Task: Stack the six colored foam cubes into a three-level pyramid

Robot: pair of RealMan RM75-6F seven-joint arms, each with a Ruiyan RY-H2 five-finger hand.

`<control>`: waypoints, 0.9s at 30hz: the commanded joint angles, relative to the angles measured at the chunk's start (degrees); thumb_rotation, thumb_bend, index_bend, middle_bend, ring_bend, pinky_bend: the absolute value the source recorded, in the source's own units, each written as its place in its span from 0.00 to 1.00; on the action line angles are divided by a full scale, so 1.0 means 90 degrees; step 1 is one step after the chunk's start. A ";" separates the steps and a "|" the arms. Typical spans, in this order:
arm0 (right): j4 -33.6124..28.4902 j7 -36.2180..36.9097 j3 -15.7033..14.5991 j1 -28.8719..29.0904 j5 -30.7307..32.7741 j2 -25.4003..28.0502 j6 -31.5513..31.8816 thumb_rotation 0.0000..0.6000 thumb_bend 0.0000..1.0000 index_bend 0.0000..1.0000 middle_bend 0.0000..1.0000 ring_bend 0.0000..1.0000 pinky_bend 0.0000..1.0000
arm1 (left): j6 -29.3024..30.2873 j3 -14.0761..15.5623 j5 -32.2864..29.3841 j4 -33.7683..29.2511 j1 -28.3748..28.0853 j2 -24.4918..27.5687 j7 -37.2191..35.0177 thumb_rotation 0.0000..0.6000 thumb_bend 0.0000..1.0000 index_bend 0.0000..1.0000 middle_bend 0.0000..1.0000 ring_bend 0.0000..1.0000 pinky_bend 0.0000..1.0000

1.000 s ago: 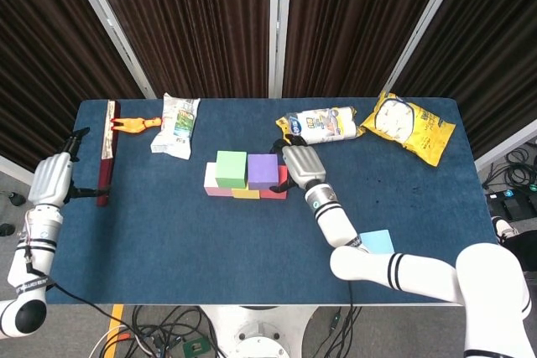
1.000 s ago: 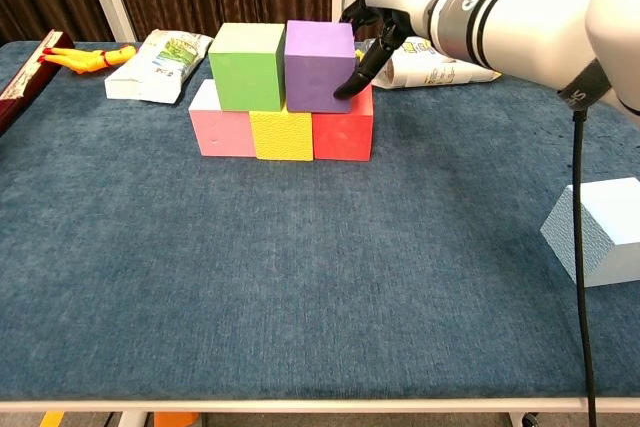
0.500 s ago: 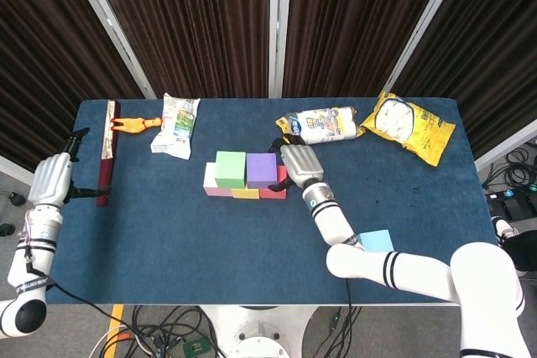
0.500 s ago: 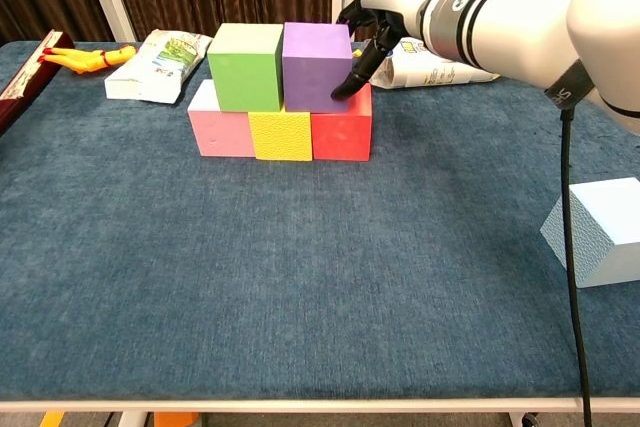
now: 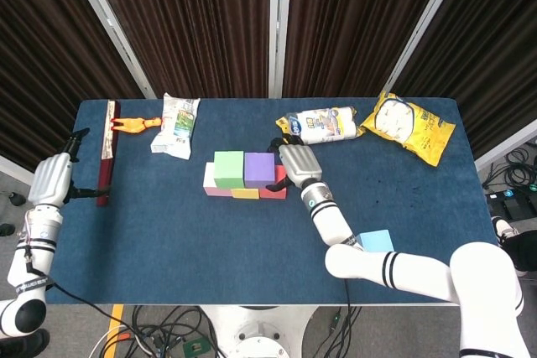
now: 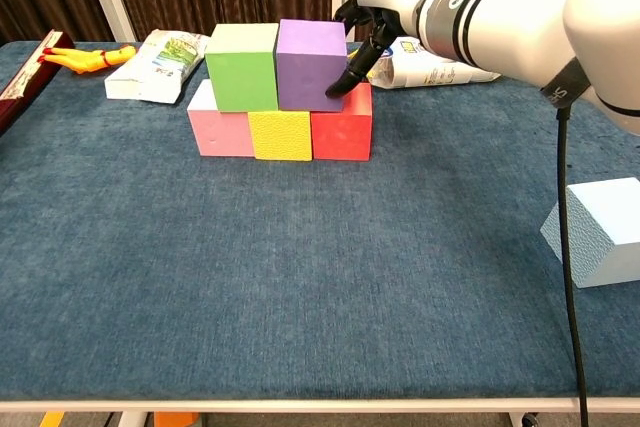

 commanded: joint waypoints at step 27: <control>-0.0334 -0.0026 -0.0041 -0.0087 -0.0030 0.0194 0.0088 1.00 0.01 0.00 0.01 0.00 0.00 | 0.0034 -0.0006 0.0030 -0.0045 0.0005 0.0002 0.0029 1.00 0.01 0.08 0.08 0.12 0.31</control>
